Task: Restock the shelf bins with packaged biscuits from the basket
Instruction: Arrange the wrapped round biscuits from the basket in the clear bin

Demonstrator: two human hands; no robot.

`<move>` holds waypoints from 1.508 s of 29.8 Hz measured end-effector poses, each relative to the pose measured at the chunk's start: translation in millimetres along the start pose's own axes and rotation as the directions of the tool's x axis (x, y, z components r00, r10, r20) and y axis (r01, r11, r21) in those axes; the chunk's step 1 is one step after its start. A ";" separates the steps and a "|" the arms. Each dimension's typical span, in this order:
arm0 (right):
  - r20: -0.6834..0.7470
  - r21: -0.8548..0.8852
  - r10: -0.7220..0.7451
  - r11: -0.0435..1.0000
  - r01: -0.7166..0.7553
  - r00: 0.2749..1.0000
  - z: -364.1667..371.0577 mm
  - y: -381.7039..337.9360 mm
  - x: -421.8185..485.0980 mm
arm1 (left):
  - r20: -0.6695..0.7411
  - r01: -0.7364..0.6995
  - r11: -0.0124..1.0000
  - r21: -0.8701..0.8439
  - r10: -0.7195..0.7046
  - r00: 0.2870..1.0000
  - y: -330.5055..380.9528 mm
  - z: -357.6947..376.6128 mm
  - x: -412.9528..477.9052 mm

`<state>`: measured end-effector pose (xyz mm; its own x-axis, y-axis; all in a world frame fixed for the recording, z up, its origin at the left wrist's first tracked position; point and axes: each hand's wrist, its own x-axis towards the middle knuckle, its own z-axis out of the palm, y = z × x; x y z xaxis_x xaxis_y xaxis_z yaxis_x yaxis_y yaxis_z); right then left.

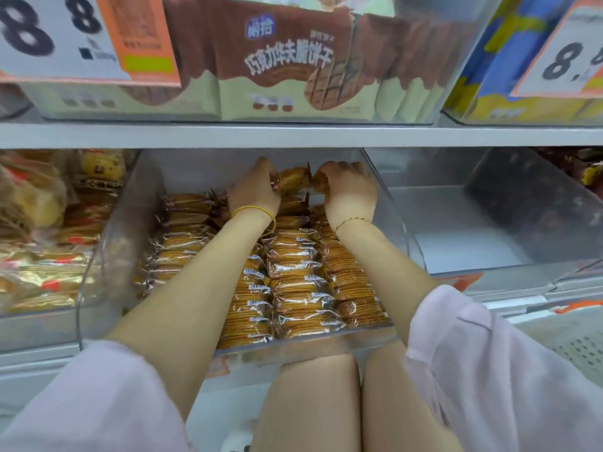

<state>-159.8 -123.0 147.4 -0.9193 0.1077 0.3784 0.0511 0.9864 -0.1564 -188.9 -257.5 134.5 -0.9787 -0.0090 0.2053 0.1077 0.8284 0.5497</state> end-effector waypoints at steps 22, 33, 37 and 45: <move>0.426 -0.062 0.019 0.998 0.008 0.904 17.7 -1.6 18.4 | 0.484 -0.323 0.823 0.467 0.068 0.873 -12.9 0.6 27.7; 0.420 0.136 0.017 0.987 -0.081 0.907 -25.9 -3.9 -2.9 | 0.358 -0.272 0.789 0.551 0.072 0.931 8.9 -12.4 1.2; 0.221 0.433 -0.054 0.900 -0.049 0.974 -74.8 17.9 -48.4 | 0.228 -0.141 0.939 0.313 0.069 0.971 36.6 -34.1 -37.0; 0.219 0.818 0.084 0.527 -0.230 0.972 -117.6 129.9 -199.5 | 0.187 -0.229 0.672 -0.704 0.487 0.853 136.4 3.3 -186.7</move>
<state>76.1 -1.7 158.8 -0.9748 0.1603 0.1551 -0.0810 0.3936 -0.9157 7.9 -141.0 168.5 -0.8154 0.5004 0.2912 0.4197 0.1644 0.8927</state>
